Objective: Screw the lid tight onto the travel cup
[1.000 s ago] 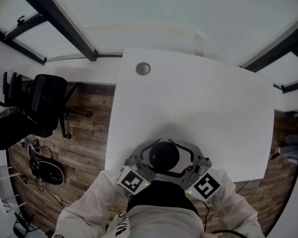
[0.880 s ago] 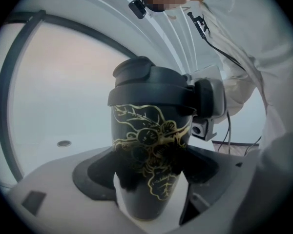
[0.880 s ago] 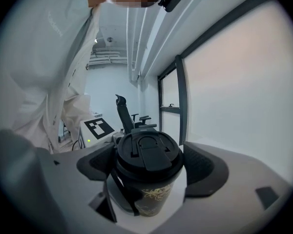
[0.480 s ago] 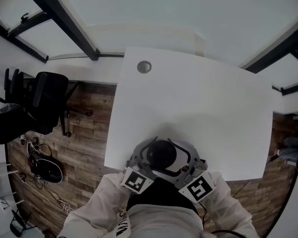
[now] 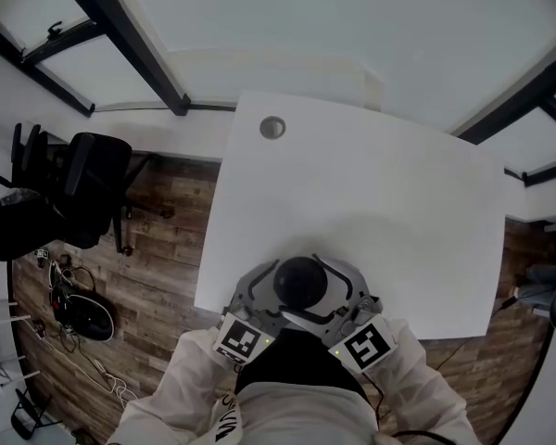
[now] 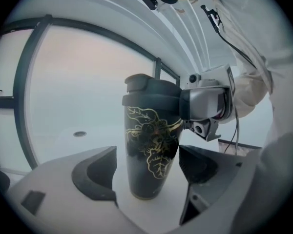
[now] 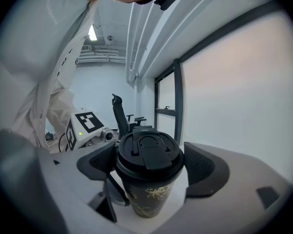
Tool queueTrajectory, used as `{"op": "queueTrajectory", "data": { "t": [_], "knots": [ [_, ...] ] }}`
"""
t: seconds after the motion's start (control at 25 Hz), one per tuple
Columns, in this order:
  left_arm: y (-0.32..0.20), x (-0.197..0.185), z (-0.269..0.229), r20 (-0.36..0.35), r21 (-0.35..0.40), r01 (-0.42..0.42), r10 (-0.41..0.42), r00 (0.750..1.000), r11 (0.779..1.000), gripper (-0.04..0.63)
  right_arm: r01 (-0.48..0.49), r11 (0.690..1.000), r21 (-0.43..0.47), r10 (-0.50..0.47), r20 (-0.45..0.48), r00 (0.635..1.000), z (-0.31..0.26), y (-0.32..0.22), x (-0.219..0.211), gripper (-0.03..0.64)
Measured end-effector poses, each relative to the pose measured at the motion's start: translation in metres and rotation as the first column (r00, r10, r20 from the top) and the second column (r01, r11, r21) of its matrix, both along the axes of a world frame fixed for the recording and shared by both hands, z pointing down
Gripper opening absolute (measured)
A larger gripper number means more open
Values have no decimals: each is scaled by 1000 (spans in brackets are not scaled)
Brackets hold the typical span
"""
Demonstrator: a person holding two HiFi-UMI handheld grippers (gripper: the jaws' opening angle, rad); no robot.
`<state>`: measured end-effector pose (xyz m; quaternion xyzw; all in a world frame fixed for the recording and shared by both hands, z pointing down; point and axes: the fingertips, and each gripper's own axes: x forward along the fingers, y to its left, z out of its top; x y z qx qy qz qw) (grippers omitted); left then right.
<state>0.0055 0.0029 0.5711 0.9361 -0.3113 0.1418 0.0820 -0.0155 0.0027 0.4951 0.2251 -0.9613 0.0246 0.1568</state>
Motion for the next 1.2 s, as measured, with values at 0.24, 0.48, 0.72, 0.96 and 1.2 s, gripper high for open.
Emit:
{"op": "queueTrajectory", "data": {
  "t": [0.24, 0.48, 0.72, 0.96, 1.2],
  "knots": [
    [10, -11, 2, -1, -28, 49, -49, 999, 998, 405, 16, 1000, -26, -14, 53, 998, -8, 0, 1, 418],
    [19, -18, 2, 33, -42, 53, -52, 998, 998, 405, 47, 997, -56, -44, 54, 998, -17, 13, 10, 419],
    [47, -56, 8, 74, -103, 155, -148, 986, 982, 402, -32, 997, -76, 42, 145, 989, -39, 36, 55, 416],
    [60, -103, -31, 50, -65, 420, -417, 907, 905, 9, -351, 916, -194, 378, 126, 917, -27, 53, 123, 50],
    [75, -92, -73, -2, -29, 400, -400, 917, 916, 8, -527, 812, -251, 571, 151, 807, -35, 87, 135, 21]
  ]
}}
